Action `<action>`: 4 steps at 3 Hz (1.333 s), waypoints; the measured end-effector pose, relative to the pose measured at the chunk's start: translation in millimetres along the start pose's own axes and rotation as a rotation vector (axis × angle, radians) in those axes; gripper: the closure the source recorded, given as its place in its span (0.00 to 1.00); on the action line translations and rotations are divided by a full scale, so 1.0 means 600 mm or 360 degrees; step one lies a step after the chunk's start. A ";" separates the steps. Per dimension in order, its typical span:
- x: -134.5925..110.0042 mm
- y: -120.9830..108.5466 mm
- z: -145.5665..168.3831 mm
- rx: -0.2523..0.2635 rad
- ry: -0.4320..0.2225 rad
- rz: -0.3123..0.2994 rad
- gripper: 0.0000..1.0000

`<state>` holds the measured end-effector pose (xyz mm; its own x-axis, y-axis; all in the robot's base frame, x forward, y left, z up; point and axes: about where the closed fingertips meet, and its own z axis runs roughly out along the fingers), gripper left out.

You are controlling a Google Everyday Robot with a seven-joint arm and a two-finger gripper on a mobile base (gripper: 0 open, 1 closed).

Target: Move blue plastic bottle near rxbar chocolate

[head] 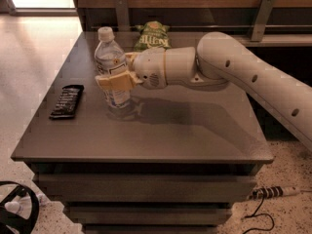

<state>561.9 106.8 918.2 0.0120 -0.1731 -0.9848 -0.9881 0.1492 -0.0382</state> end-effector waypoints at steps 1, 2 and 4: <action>-0.003 0.023 0.034 -0.0132 -0.0067 0.0021 1.00; 0.001 0.034 0.064 -0.0246 -0.0089 0.0030 1.00; 0.011 0.040 0.095 -0.0289 0.0037 -0.0062 1.00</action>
Offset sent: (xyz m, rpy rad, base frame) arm -0.0148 0.0564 -0.0157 0.0705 0.0565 0.2276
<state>547.3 164.5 900.9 0.0492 -0.1980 -0.9790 -0.9984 -0.0361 -0.0429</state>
